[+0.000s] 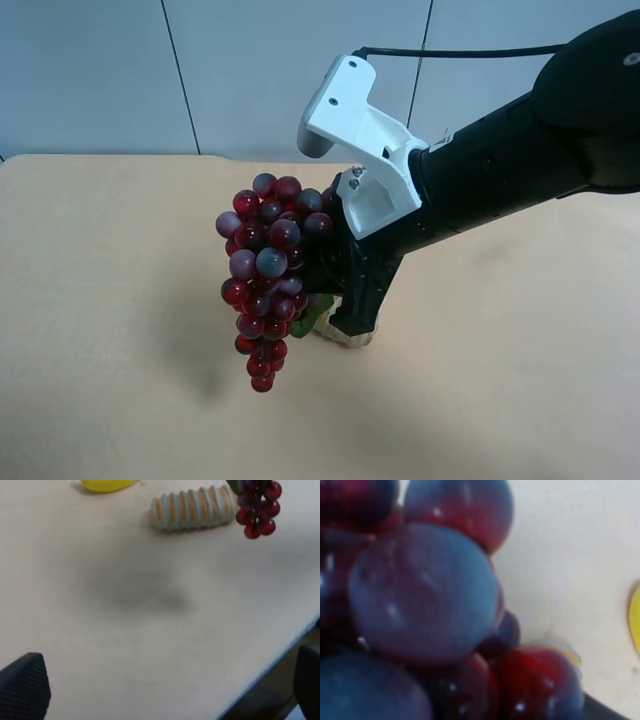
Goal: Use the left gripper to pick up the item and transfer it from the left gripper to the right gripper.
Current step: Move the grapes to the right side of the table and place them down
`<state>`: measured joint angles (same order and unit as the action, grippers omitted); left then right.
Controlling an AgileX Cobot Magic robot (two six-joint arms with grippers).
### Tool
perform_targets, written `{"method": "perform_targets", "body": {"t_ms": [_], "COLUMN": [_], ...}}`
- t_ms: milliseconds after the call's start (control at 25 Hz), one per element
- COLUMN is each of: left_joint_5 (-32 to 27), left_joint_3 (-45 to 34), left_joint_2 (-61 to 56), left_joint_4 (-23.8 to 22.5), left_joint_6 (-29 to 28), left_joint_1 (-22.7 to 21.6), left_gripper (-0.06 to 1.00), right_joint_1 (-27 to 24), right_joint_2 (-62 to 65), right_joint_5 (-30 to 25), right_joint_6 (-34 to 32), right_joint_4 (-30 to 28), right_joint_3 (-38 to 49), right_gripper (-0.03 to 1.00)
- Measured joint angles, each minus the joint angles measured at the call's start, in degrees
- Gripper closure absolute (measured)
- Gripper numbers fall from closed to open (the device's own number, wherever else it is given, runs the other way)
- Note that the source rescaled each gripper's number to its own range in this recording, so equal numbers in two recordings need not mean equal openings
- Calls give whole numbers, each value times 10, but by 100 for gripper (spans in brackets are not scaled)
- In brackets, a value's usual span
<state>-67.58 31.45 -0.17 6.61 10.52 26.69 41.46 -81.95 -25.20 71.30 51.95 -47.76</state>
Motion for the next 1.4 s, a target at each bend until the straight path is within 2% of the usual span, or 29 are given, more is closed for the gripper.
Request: {"method": "perform_targets", "body": {"t_ms": [280,640,800,920,1080,1160,1280,1400], "left_joint_5": [60,66,66,66,66,66,66,66], "left_joint_3": [-22,-25,-25,-25,-25,-25,-25,-25], "left_joint_2": [0,0,0,0,0,0,0,0], "left_joint_4": [2,2,2,2,2,2,2,2], "left_joint_6": [-6,-11,-11,-11,-11,-11,-11,-11], "left_joint_1": [0,0,-11,-51,-136,-178,-234,-279], "left_gripper": [-5,-5,-5,-5,-5,-5,-5,-5], "right_joint_1": [0,0,0,0,0,0,0,0], "right_joint_2": [0,0,0,0,0,0,0,0], "right_joint_5": [1,1,1,1,0,-8,-36,-83], "right_joint_6": [0,-2,-28,-59,-113,-150,-251,-393], "right_joint_4": [0,0,0,0,-10,-36,-106,-220], "right_joint_3": [0,0,0,0,-1,-12,-57,-111], "right_gripper": [94,94,94,95,95,95,95,95]}}
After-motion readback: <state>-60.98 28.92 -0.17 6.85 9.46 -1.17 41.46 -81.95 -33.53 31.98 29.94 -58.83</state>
